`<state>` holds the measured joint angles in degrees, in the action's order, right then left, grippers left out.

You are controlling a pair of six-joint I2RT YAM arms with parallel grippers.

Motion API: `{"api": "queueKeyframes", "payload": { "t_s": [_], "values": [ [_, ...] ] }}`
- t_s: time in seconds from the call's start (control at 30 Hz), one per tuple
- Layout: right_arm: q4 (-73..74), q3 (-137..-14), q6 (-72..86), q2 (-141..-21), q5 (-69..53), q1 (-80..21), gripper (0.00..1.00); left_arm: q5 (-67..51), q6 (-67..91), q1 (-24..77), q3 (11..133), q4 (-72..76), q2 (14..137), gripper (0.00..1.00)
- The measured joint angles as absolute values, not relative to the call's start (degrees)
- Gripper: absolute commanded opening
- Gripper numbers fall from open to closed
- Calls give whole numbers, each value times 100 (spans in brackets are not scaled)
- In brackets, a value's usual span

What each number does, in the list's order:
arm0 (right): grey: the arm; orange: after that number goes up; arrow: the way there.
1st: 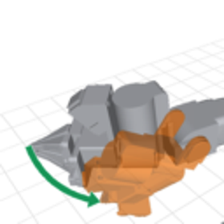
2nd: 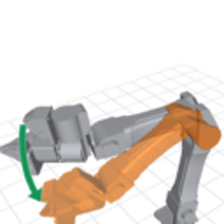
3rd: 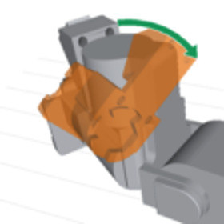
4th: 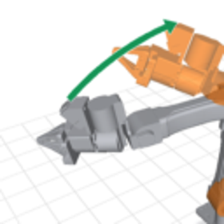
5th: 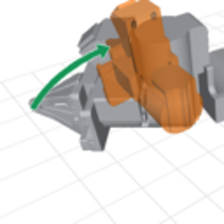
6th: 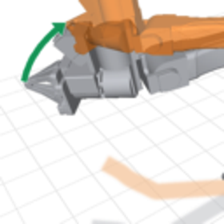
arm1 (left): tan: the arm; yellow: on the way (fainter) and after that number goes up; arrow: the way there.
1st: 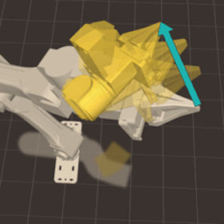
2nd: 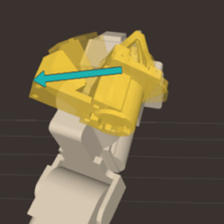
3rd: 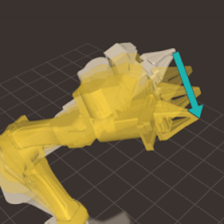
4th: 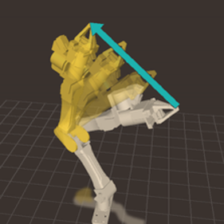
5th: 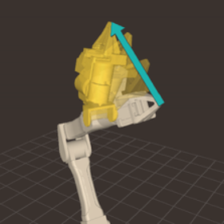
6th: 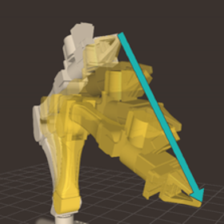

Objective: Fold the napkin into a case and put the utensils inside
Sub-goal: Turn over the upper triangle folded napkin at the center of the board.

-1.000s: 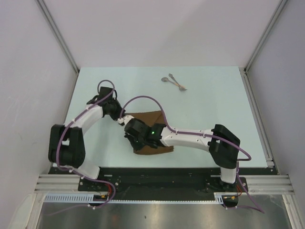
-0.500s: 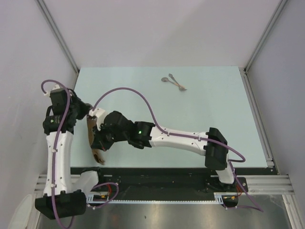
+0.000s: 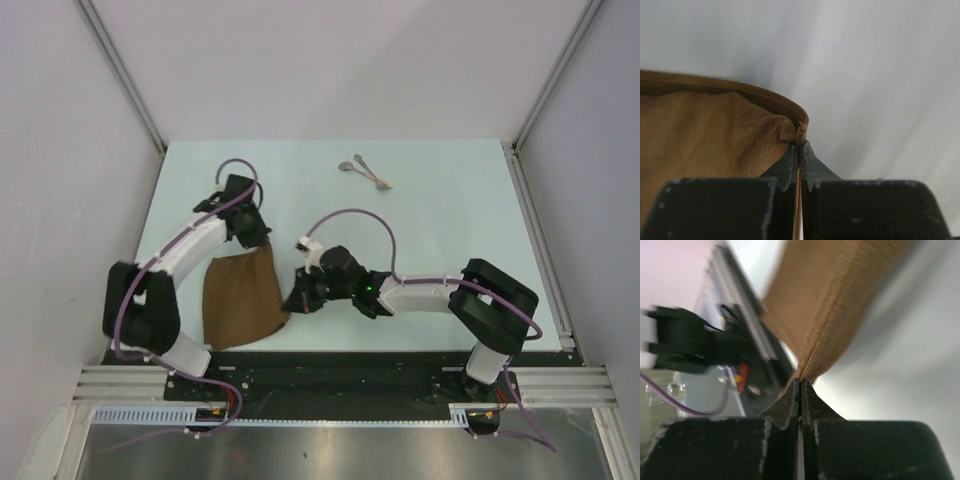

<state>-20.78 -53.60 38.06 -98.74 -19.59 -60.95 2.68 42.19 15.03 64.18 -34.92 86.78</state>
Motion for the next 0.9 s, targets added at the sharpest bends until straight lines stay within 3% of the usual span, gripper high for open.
{"api": "queueKeyframes", "payload": {
  "t_s": [0.23,0.5,0.57,0.6,0.67,0.73,0.9],
  "values": [
    [-3004,-3249,4036,-9166,-2252,-5315,0,58,4403,2512,6663,-2871,10154,0],
    [-3173,-2790,3981,-9072,-2294,-4910,0,-154,4456,2945,7201,-2421,11041,2],
    [-3057,-2779,3931,-9063,-2263,-4873,4,-187,4447,2958,7218,-2392,11059,21],
    [-2993,-2779,3900,-9048,-2239,-4862,13,-217,4410,2967,7258,-2370,11072,28],
    [-2740,-2781,3887,-8980,-2235,-4845,18,-207,4300,2989,7380,-2285,11104,52],
    [-2239,-2788,3850,-8895,-2265,-4851,31,-119,4123,2985,7629,-2137,11124,63],
    [-1074,-2956,3710,-8423,-2163,-4786,44,78,3647,2987,8023,-2182,10674,62]
  ]
}}
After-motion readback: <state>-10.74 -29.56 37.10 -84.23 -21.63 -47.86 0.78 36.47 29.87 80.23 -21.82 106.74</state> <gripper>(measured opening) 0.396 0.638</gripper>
